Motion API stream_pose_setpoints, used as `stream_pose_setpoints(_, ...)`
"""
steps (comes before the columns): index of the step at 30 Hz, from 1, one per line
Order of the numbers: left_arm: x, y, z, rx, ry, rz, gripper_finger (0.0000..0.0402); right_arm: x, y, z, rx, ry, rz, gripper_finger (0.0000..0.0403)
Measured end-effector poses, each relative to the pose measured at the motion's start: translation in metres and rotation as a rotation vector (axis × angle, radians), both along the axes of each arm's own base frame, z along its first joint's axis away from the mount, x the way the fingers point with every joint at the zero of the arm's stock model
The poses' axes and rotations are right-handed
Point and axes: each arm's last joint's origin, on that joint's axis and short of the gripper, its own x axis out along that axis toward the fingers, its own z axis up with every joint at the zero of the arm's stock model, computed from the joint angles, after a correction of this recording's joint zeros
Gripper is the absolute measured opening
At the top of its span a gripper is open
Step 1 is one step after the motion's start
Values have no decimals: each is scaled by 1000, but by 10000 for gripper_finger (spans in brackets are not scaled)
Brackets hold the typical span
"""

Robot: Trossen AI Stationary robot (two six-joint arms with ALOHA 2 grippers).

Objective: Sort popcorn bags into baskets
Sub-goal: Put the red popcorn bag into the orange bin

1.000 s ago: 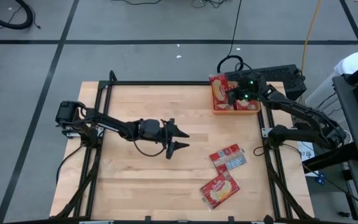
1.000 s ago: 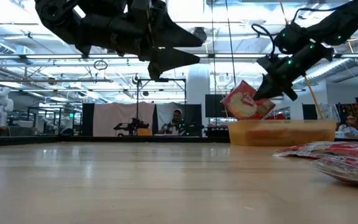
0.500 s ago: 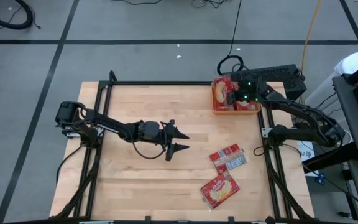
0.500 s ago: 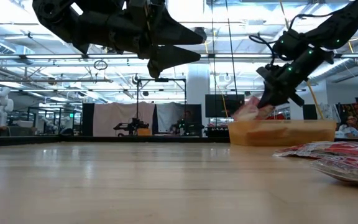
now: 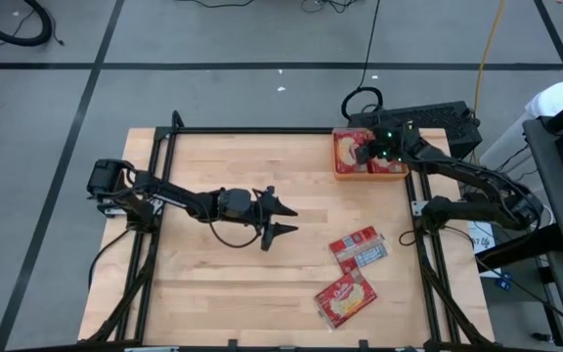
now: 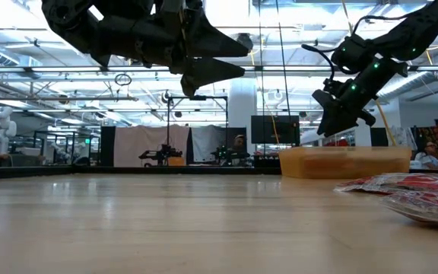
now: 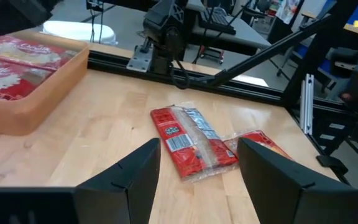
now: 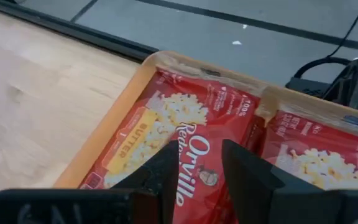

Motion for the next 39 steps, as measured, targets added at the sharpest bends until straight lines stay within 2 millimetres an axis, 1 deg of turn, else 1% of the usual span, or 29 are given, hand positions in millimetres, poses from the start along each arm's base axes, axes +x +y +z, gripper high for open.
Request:
stream_pose_setpoints(4, 0, 1, 0, 1, 0, 3, 216, 7, 6, 0, -8, 12, 30, 111)
stream_pose_setpoints(7, 0, 1, 0, 6, -1, 2, 216, 11, 13, -3, -6, 26, 43, 93)
stream_pose_setpoints(11, 0, 1, 0, 8, -1, 2, 216, 10, 18, -14, -6, 84, -1, 61)
stream_pose_setpoints(16, 0, 1, 0, 8, -1, 2, 216, 10, 19, -31, 28, 130, -24, 29)
stream_pose_setpoints(19, 0, 1, 0, -3, 0, 4, 216, 11, 19, -41, 31, 159, -32, 20)
stream_pose_setpoints(23, 0, -1, 0, -9, 1, 4, 216, 17, 18, -43, 3, 142, -8, 18)
stream_pose_setpoints(26, 0, -3, 0, -12, 1, 10, 216, 20, 21, -37, -20, 118, 8, 18)
stream_pose_setpoints(29, 0, -5, 0, -13, 2, 6, 216, 21, 24, -24, -67, 66, 26, 18)
stream_pose_setpoints(31, 0, -5, 0, -2, 2, 12, 216, 22, 31, -14, -101, 26, 49, 18)
stream_pose_setpoints(33, -1, -5, -2, 10, 16, 40, 216, 24, 41, -4, -123, -26, 108, 18)
stream_pose_setpoints(35, -1, -5, -5, 27, 46, 83, 216, 28, 54, 4, -122, -79, 205, 18)
stream_pose_setpoints(37, -1, -7, -11, 51, 75, 102, 216, 32, 69, 9, -114, -119, 301, 18)
stream_pose_setpoints(39, 1, -12, -19, 69, 94, 91, 216, 36, 85, 11, -104, -124, 358, 18)
